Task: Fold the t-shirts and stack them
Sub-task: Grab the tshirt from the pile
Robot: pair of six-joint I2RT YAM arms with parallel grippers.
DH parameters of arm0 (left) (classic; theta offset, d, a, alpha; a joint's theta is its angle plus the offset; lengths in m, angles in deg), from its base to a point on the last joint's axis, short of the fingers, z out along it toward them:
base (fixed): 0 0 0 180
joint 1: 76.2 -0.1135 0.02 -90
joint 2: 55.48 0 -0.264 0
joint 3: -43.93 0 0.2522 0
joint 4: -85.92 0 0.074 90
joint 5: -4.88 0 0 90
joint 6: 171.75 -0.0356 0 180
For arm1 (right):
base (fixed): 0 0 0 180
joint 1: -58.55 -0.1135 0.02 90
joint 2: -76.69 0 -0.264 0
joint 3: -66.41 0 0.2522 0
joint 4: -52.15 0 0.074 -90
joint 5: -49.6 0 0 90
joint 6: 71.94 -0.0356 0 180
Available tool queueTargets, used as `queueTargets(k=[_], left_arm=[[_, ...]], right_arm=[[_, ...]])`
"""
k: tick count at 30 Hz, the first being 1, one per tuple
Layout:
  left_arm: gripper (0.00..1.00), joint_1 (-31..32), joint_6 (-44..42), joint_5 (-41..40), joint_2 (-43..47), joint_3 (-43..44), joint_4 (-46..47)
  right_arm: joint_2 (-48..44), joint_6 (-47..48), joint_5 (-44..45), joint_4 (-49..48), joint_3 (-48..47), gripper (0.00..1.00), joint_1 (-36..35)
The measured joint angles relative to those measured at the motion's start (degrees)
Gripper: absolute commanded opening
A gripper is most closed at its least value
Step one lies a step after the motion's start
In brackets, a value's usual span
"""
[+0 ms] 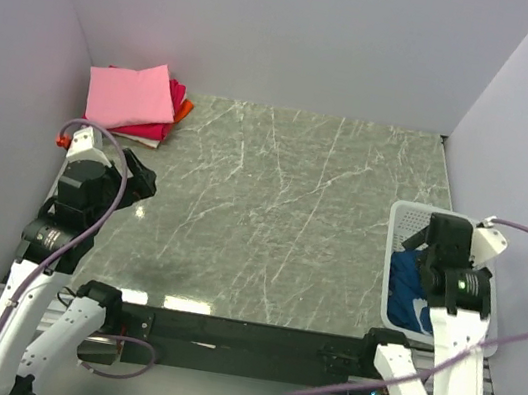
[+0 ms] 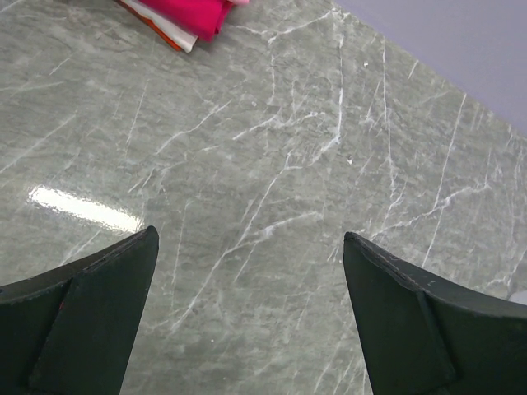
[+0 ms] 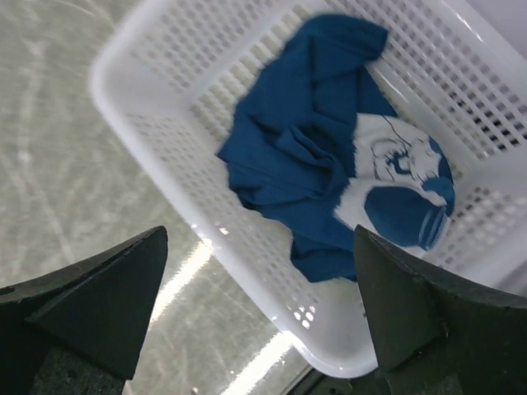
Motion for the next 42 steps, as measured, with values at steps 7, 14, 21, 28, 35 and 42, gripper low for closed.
queueTargets(k=[7,14,21,28,35,42], left_arm=[[0.99,0.4,-1.5,0.0,0.9,-0.2,0.0],[0.99,0.6,-1.2,0.0,2.6,-1.2,0.0],[0.99,1.1,-1.2,0.7,2.3,-1.8,0.1],[0.99,1.1,-1.0,1.1,2.5,-1.9,0.1],[0.99,1.1,-1.0,1.1,2.5,-1.9,0.0],[1.00,1.2,0.3,0.8,4.9,-1.9,-0.2]], right_arm=[[12.2,-3.3,0.0,1.0,3.8,1.00,1.3],[10.8,-3.1,-6.0,-3.0,11.7,1.00,12.0],[14.2,0.9,-12.5,-8.9,13.5,1.00,23.6],[21.4,1.5,-19.4,-14.8,13.6,1.00,27.9],[25.9,0.0,-22.4,-19.9,16.0,0.97,28.0],[32.2,1.0,-23.8,-22.9,17.8,0.46,28.0]])
